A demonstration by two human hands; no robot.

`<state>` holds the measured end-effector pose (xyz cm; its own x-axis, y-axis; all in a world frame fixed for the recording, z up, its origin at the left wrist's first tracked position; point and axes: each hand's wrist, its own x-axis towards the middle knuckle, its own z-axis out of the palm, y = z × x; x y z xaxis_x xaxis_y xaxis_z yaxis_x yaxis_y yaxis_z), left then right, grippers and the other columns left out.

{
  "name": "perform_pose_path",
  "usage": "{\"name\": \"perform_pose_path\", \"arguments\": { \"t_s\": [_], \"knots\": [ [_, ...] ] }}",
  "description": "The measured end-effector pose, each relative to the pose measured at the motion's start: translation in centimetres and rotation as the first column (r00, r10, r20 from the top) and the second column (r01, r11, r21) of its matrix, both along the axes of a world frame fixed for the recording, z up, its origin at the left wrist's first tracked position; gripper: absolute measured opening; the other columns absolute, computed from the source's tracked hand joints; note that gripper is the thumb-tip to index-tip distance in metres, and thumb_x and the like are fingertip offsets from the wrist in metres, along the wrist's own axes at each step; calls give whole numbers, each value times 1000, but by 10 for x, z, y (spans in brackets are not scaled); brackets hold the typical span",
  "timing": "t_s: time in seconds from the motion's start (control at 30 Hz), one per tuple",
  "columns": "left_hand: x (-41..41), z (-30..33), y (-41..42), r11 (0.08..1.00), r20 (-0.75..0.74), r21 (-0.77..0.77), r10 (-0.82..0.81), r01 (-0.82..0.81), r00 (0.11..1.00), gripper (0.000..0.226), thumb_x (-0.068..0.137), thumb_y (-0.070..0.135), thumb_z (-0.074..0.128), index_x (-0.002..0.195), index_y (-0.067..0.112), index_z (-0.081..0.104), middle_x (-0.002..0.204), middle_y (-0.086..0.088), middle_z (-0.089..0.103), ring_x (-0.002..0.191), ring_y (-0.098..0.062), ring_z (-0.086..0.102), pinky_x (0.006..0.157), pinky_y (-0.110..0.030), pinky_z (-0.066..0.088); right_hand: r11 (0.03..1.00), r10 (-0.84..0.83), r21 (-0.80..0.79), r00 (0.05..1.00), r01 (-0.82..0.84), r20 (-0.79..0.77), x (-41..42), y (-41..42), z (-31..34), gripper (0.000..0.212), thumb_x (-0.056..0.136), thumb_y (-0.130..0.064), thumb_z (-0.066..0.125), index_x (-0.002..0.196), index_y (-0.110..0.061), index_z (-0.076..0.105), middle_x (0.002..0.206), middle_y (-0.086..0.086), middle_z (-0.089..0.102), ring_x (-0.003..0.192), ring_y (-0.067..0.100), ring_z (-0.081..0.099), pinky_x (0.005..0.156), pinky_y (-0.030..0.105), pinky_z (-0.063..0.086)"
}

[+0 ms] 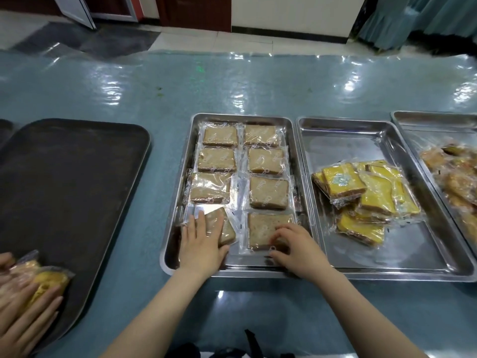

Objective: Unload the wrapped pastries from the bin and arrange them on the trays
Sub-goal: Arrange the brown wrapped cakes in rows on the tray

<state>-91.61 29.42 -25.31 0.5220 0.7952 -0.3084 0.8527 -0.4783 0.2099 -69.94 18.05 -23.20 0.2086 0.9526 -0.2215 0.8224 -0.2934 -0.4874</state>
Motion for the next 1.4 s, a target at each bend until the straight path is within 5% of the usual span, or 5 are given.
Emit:
{"name": "perform_pose_path", "arguments": {
  "t_s": [0.23, 0.43, 0.63, 0.97, 1.4],
  "knots": [
    [-18, 5, 23, 988, 55, -85, -125, 129, 991, 98, 79, -10, 43, 144, 52, 4, 149, 4, -24, 135, -25, -32, 106, -47, -20, 999, -33, 36, 983, 27, 178, -8, 0, -7, 55, 84, -31, 64, 136, -29, 47, 129, -3, 46, 122, 20, 39, 103, 34, 35],
    [-23, -2, 17, 975, 86, -153, -148, 159, 985, 78, 92, 46, 48, 132, 57, -18, 149, -3, -35, 127, -25, -44, 106, -43, -22, 999, -30, 47, 974, 20, 224, -12, 3, -18, 56, 90, -30, 57, 142, -25, 37, 154, 7, 22, 142, 28, 18, 114, 38, 19],
    [-20, -9, 15, 990, -6, -113, -90, 89, 996, 68, 89, 69, 19, 135, 52, -28, 129, -1, -58, 117, -27, -55, 104, -46, -25, 973, 148, -207, 961, -99, 233, -6, 11, -28, 69, 97, -51, 29, 138, -45, -26, 146, 0, -39, 131, 23, -40, 111, 46, -11],
    [-12, 12, 6, 997, 199, -64, -30, 44, 980, 73, 81, 73, 6, 136, 44, -33, 147, 2, -37, 133, -16, -38, 110, -38, -16, 1000, 18, -26, 992, -15, 124, -7, 13, -13, 63, 97, -48, 36, 150, -36, 4, 154, -5, -18, 140, 16, -24, 111, 37, -11],
    [80, 26, -2, 997, 403, 10, 66, -76, 913, 77, 81, 74, 24, 148, 40, 6, 150, 20, -3, 141, -8, -2, 111, -35, 3, 927, -196, 325, 981, 188, -9, 93, 5, 28, 34, 93, -18, 54, 126, -25, 58, 144, -5, 43, 141, 13, 20, 111, 28, 13]
  ]
}}
